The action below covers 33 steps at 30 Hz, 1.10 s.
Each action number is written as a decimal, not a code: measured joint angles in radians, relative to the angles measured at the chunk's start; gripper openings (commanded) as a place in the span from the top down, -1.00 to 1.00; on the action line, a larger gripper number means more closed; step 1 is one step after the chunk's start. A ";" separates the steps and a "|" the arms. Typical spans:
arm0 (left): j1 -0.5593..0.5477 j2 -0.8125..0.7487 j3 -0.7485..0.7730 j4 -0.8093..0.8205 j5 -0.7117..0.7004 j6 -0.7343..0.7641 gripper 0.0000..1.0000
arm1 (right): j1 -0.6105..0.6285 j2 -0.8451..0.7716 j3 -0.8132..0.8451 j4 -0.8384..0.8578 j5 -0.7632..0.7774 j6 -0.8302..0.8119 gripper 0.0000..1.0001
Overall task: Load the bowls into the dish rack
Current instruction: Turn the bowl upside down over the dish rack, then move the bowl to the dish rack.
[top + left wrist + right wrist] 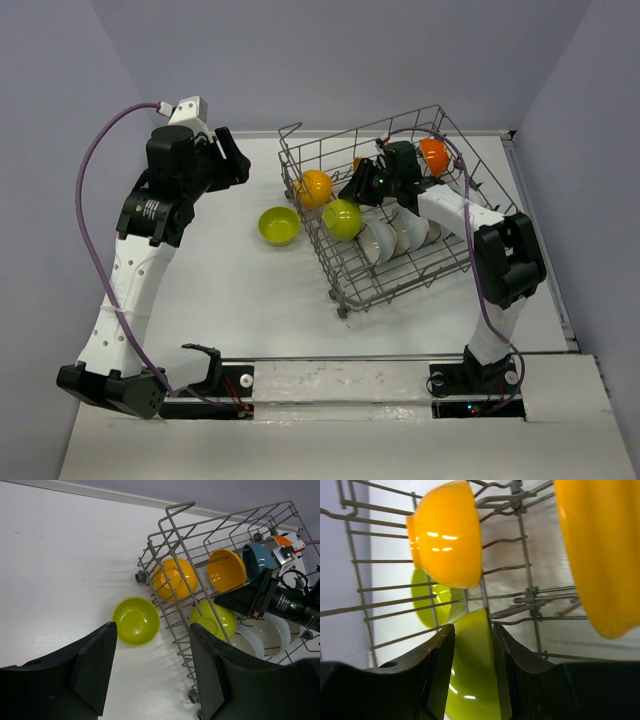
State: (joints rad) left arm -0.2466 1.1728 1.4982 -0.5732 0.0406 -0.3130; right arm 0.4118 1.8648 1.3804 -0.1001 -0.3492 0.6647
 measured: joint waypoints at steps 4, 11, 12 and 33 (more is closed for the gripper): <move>0.000 -0.001 0.000 0.000 0.000 0.000 -0.37 | -0.001 0.000 0.000 -0.035 0.028 -0.019 0.10; 0.000 -0.005 -0.002 0.000 0.001 0.000 -0.37 | -0.012 0.000 0.003 -0.060 0.044 -0.043 0.01; 0.000 -0.005 -0.002 0.000 0.002 0.000 -0.37 | -0.012 0.000 0.005 -0.064 0.044 -0.045 0.01; 0.006 -0.014 -0.187 0.034 -0.043 -0.060 -0.37 | -0.012 -0.183 0.233 -0.256 0.161 -0.248 -0.08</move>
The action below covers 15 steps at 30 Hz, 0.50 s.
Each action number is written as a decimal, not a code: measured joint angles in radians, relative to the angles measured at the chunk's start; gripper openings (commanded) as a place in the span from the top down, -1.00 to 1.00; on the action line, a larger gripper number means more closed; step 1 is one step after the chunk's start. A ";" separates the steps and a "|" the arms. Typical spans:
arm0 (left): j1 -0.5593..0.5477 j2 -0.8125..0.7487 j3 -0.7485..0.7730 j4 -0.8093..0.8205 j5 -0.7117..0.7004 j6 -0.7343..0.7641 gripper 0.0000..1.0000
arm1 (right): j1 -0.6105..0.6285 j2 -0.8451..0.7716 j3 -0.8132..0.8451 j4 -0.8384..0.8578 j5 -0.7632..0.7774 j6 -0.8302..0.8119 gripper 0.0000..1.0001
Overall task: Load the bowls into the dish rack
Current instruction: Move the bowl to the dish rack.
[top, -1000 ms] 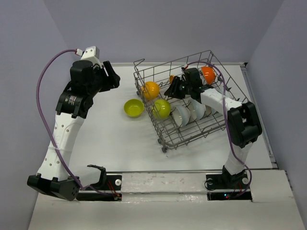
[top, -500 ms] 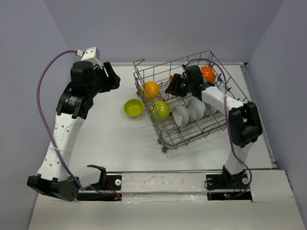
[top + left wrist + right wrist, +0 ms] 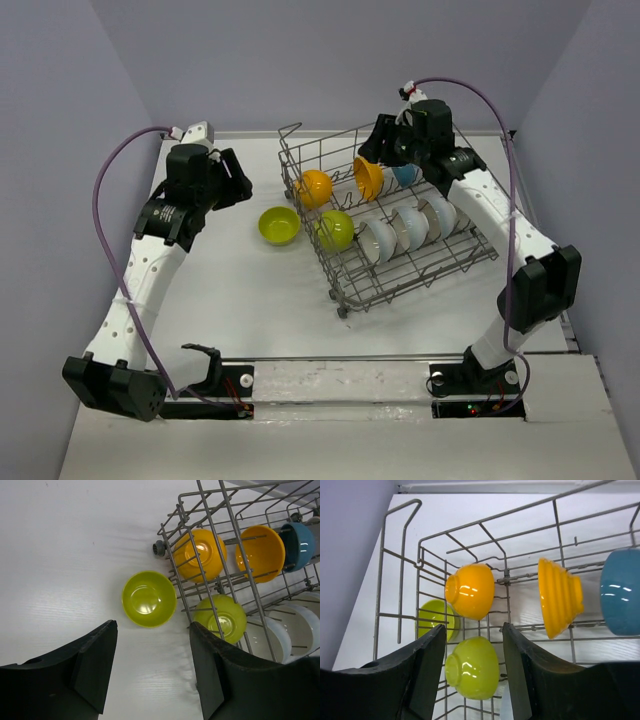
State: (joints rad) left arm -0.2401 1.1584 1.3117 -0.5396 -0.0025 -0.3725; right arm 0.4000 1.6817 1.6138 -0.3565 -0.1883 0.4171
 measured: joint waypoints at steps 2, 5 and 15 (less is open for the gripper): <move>0.000 0.000 -0.012 0.010 -0.010 -0.011 -0.37 | 0.000 -0.030 0.027 -0.028 0.016 -0.041 -0.08; 0.000 0.002 -0.032 0.037 -0.019 -0.026 -0.37 | 0.000 -0.080 0.035 -0.074 0.031 -0.091 -0.06; 0.005 0.060 -0.115 0.096 -0.013 -0.071 -0.37 | 0.010 0.003 0.032 -0.107 -0.026 -0.130 0.51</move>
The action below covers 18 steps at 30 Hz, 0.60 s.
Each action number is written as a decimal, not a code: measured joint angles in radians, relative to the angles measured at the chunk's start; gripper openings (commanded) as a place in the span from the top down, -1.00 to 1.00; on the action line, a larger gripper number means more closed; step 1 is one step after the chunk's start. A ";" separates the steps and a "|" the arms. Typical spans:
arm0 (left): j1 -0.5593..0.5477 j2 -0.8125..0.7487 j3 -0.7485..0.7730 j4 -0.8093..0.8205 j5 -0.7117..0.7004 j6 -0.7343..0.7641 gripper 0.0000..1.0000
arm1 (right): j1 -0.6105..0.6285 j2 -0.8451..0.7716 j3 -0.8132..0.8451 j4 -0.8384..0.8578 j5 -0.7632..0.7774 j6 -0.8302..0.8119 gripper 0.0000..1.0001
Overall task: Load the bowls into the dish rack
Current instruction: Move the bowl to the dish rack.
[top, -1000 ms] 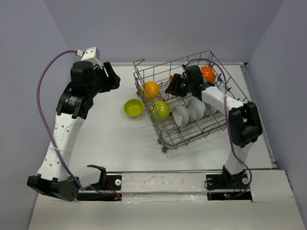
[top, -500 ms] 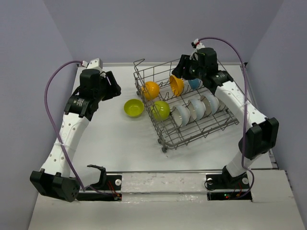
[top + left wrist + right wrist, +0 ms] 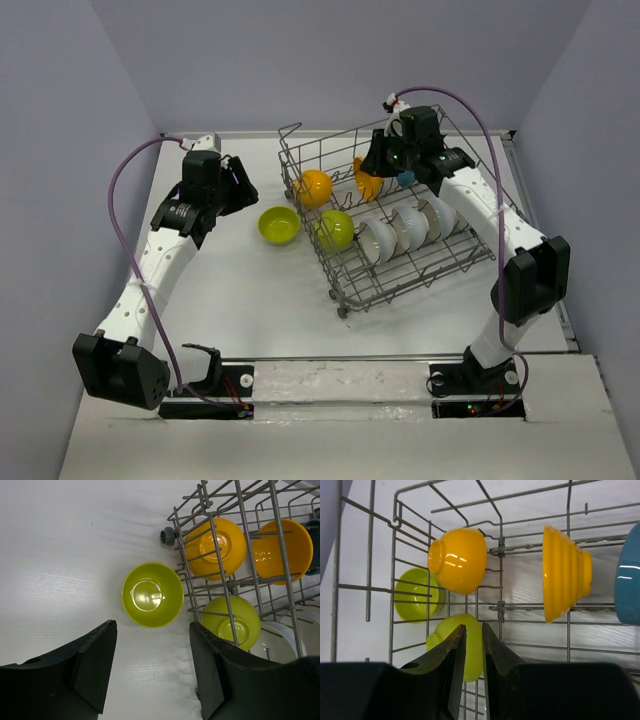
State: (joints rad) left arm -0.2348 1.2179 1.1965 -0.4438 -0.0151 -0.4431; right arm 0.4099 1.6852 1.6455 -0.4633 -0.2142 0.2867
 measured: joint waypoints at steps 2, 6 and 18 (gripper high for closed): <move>0.002 0.000 -0.003 0.007 0.000 -0.002 -0.37 | 0.011 0.035 -0.001 0.000 -0.008 0.001 0.51; 0.008 0.000 -0.008 0.023 0.001 -0.003 -0.37 | 0.039 0.094 -0.006 0.000 -0.022 0.001 0.56; 0.021 0.000 -0.039 0.056 0.008 -0.003 -0.37 | 0.145 0.190 -0.006 0.007 -0.029 0.001 0.73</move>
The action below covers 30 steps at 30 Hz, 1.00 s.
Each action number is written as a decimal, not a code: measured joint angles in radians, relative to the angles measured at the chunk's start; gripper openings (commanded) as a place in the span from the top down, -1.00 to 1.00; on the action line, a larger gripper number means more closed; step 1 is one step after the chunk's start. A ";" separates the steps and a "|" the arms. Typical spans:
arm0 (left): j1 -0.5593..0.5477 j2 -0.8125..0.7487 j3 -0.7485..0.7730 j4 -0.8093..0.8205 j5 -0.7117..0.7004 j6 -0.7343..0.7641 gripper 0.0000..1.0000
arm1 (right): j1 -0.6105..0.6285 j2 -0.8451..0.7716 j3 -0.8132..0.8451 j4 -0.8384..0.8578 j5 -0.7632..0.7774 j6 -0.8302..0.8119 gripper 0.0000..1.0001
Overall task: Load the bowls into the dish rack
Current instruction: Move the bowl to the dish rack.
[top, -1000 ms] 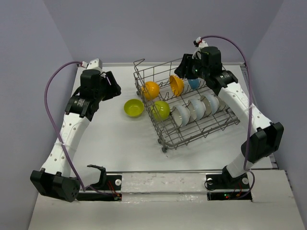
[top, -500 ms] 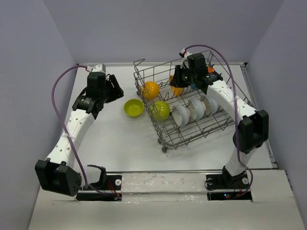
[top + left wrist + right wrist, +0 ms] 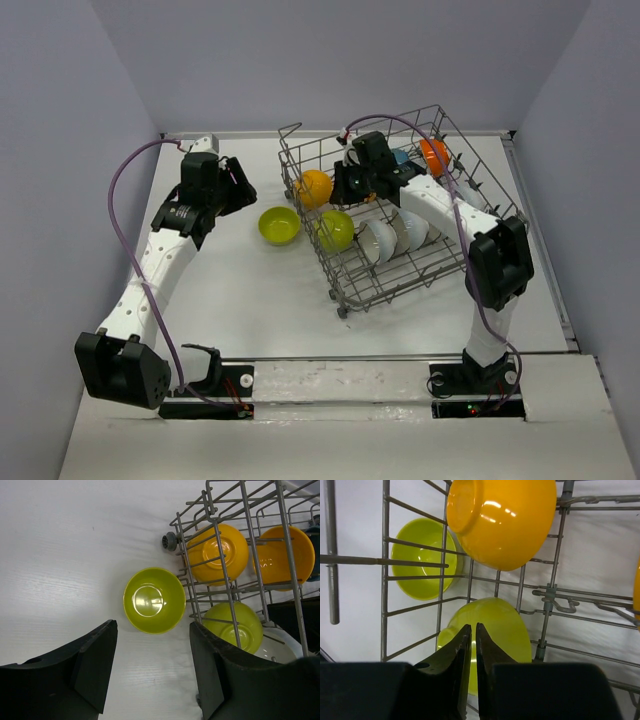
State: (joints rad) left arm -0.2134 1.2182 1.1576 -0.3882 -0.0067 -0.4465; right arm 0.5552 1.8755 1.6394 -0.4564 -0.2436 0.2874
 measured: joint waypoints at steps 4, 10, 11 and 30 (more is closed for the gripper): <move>0.009 0.000 -0.001 0.003 0.017 0.001 -0.37 | 0.016 0.039 0.000 0.000 0.000 0.000 0.76; 0.020 0.000 -0.002 0.003 0.032 0.002 -0.37 | 0.029 0.078 0.008 0.000 0.015 0.000 0.77; 0.020 0.000 -0.002 0.003 0.033 0.003 -0.37 | 0.029 0.080 0.011 0.000 0.019 -0.001 0.77; 0.054 0.000 -0.006 0.010 0.063 0.019 -0.37 | 0.036 0.097 0.029 -0.016 0.022 -0.035 0.76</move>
State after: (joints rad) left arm -0.1596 1.2182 1.1515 -0.3779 0.0563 -0.4271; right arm 0.5911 1.9724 1.6680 -0.4725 -0.2214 0.2527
